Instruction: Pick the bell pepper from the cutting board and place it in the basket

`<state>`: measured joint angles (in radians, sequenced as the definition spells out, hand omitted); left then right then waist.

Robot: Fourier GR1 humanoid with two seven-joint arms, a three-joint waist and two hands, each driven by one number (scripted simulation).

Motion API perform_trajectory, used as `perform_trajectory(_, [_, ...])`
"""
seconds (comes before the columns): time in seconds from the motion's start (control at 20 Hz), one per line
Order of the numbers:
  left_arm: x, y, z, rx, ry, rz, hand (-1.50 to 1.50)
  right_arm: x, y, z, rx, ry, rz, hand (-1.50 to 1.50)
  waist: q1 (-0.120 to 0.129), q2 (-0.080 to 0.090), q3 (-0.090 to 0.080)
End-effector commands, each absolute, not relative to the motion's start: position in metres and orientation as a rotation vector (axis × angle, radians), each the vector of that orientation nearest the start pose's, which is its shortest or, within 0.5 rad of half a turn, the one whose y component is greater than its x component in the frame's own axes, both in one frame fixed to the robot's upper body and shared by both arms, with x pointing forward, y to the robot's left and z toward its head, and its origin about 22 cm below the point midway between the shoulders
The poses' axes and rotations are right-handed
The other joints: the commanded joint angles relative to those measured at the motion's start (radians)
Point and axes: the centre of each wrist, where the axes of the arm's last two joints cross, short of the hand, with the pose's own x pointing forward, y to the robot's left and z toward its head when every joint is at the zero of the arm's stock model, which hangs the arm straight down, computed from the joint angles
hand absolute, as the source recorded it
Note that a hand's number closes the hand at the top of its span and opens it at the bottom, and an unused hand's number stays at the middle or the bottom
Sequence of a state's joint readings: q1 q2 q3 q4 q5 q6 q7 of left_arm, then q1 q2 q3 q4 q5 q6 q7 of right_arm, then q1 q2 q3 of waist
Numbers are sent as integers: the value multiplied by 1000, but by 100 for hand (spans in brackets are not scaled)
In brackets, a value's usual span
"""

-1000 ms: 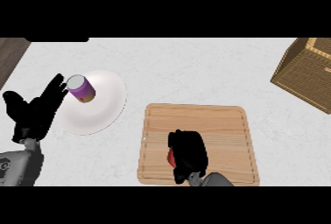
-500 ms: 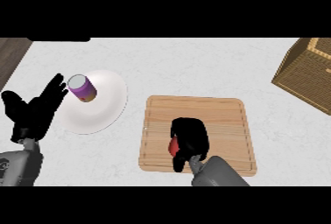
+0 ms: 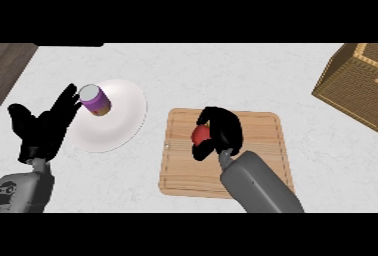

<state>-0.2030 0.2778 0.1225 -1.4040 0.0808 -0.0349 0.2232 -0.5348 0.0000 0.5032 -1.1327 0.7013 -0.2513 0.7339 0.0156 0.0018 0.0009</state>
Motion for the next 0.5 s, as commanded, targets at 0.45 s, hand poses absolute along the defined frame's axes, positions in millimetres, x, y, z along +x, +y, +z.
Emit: perform_trajectory(0.45, [289,340,40,193,-1381,-63,0,291,-35,137,-732,-1664,308,150,-25,-10,-2])
